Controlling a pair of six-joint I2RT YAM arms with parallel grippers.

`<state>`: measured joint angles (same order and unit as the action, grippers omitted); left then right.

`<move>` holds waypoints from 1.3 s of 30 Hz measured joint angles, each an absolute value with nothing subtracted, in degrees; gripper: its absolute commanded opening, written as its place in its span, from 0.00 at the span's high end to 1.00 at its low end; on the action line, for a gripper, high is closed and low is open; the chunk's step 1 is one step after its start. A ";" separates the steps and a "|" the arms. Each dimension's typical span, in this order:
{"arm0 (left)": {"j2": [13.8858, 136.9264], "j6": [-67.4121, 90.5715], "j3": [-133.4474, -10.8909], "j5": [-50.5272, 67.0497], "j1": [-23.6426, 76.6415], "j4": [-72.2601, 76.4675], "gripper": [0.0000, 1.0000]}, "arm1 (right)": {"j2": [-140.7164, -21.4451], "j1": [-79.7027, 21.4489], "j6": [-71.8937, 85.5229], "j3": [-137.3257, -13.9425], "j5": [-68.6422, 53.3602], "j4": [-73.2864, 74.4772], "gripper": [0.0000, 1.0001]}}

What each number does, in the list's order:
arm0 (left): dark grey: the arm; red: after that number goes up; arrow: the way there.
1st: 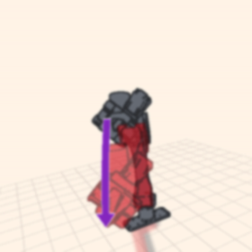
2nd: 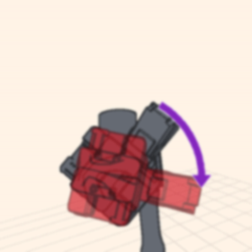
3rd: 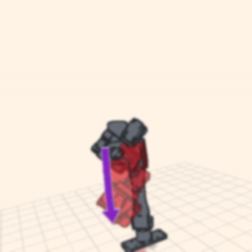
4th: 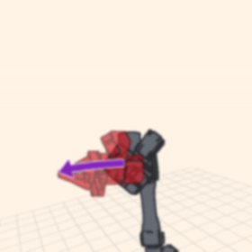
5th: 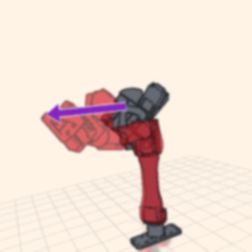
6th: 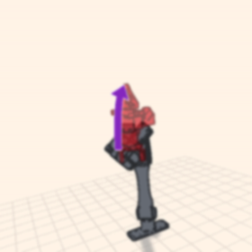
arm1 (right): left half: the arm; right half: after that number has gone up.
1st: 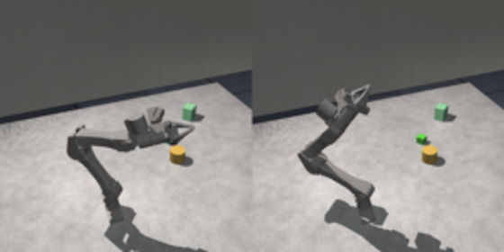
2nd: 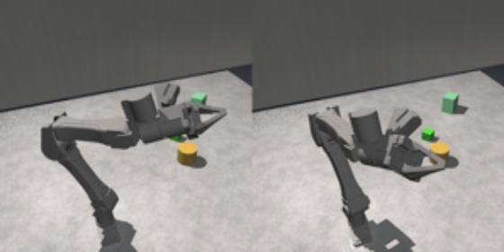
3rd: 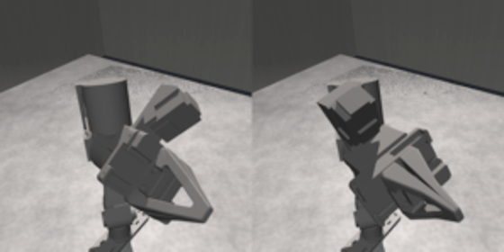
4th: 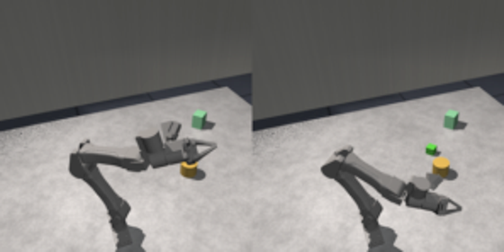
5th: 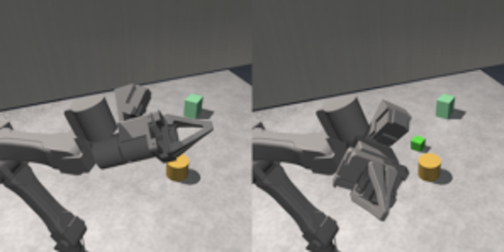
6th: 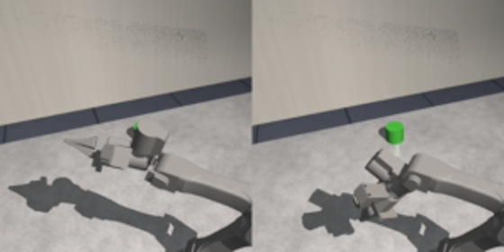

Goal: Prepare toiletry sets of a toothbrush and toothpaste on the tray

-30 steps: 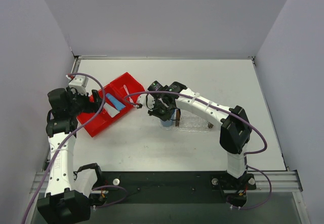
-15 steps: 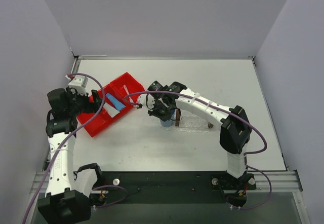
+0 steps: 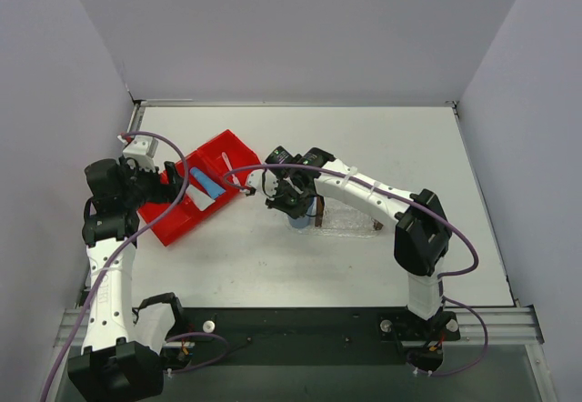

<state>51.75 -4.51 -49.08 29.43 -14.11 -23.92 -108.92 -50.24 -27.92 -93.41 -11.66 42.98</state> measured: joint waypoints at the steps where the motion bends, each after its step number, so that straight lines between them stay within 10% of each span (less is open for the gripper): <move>1: 51.75 -4.51 -49.08 29.45 -14.11 -23.92 0.10 | -108.92 -50.24 -27.92 -93.41 -11.68 42.81 0.98; 39: 51.75 -4.51 -48.97 30.87 -14.70 -24.25 0.10 | -109.08 -49.47 -27.94 -92.42 -11.99 40.95 0.81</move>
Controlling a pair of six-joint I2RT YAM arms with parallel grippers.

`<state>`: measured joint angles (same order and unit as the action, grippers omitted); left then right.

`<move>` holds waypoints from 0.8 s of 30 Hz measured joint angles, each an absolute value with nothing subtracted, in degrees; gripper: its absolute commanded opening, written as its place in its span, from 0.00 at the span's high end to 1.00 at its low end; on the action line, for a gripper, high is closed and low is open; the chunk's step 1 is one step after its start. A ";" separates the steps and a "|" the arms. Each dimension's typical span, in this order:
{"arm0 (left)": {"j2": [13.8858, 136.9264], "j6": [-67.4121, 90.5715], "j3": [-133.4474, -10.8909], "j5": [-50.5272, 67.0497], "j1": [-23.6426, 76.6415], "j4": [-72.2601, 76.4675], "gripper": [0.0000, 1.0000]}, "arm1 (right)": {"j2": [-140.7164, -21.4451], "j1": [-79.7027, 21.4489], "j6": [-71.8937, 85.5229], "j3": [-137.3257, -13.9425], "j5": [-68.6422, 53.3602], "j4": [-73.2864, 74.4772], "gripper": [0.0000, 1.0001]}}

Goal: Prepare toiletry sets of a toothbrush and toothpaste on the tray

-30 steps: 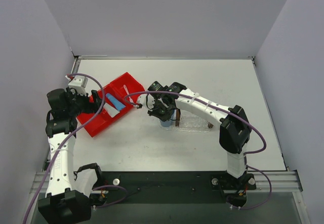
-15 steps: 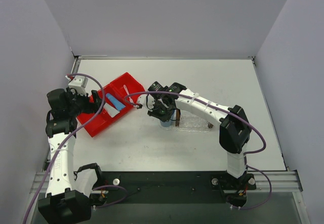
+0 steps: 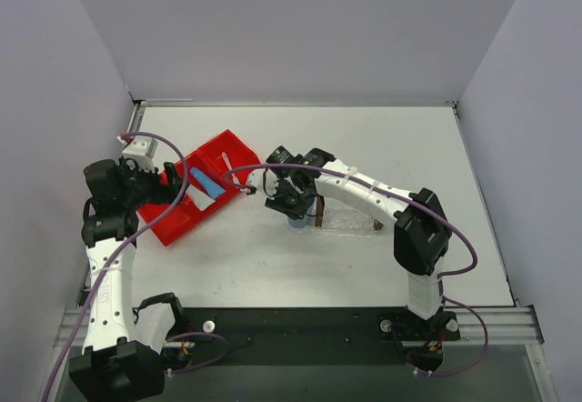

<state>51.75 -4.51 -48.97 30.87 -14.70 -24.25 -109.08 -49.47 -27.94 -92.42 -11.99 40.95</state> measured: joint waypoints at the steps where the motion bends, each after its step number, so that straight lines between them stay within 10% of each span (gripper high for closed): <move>1: 51.75 -4.54 -48.97 30.92 -14.74 -24.25 0.10 | -109.08 -49.45 -27.94 -92.42 -11.99 40.95 0.81; 24: 51.62 -4.54 -48.95 31.79 -15.11 -24.47 0.10 | -109.08 -49.10 -28.45 -92.31 -10.85 40.84 0.80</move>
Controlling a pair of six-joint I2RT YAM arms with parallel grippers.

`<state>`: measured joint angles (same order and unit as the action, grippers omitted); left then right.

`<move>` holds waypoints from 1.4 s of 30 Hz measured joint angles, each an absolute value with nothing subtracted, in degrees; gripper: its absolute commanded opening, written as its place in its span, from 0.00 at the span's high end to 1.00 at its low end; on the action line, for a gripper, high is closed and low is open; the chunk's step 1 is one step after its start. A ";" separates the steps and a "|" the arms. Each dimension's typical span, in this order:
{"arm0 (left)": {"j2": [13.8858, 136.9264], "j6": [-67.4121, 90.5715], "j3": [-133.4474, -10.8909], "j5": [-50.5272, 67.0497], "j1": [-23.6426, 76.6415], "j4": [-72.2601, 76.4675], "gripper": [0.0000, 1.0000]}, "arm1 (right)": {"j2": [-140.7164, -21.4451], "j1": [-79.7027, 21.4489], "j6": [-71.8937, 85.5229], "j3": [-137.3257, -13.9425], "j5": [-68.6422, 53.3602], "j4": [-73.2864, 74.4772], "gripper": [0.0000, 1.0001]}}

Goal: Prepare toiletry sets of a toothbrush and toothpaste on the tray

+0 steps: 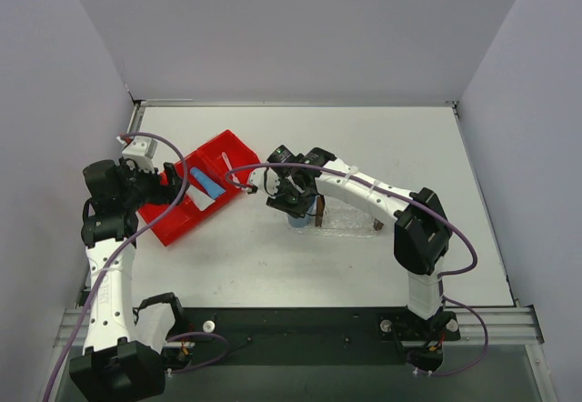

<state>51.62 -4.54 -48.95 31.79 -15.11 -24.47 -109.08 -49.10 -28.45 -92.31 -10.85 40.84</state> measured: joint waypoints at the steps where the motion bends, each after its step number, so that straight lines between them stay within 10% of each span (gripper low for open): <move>1: 51.62 -4.54 -48.95 31.79 -15.11 -24.49 0.10 | -109.08 -49.10 -28.42 -92.31 -10.85 40.82 0.80; 42: 51.59 -4.54 -48.93 32.93 -15.49 -24.91 0.10 | -107.15 -49.06 -27.03 -93.54 -8.36 40.51 0.65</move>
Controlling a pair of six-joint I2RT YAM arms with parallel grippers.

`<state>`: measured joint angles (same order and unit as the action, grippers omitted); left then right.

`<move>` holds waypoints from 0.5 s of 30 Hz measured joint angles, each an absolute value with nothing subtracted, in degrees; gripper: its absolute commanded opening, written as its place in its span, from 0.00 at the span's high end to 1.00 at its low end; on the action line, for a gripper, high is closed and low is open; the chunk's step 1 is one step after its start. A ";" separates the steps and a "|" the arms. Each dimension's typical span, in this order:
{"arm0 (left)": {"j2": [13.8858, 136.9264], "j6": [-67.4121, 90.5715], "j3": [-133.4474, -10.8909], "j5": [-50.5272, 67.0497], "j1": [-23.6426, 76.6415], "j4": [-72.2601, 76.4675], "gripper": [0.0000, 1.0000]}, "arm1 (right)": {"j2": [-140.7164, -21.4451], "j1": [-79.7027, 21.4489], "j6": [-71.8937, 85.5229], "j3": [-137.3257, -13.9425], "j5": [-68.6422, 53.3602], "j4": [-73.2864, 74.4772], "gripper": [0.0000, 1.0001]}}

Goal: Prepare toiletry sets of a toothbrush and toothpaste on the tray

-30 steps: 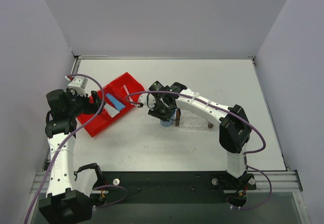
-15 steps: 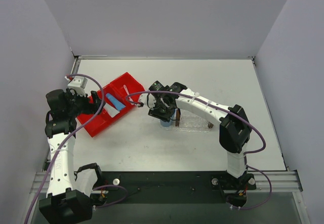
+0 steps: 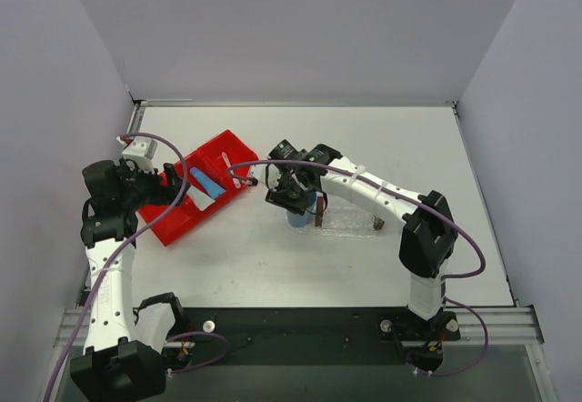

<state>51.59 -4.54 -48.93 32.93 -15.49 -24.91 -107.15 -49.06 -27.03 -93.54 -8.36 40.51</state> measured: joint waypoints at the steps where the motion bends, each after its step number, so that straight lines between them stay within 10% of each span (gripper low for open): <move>1: 51.59 -4.54 -48.93 32.93 -15.49 -24.91 0.10 | -107.00 -49.06 -27.03 -93.58 -8.36 40.49 0.66; 15: 51.62 -4.58 -48.93 33.10 -15.49 -24.93 0.10 | -104.88 -49.06 -26.46 -94.43 -8.40 41.04 0.64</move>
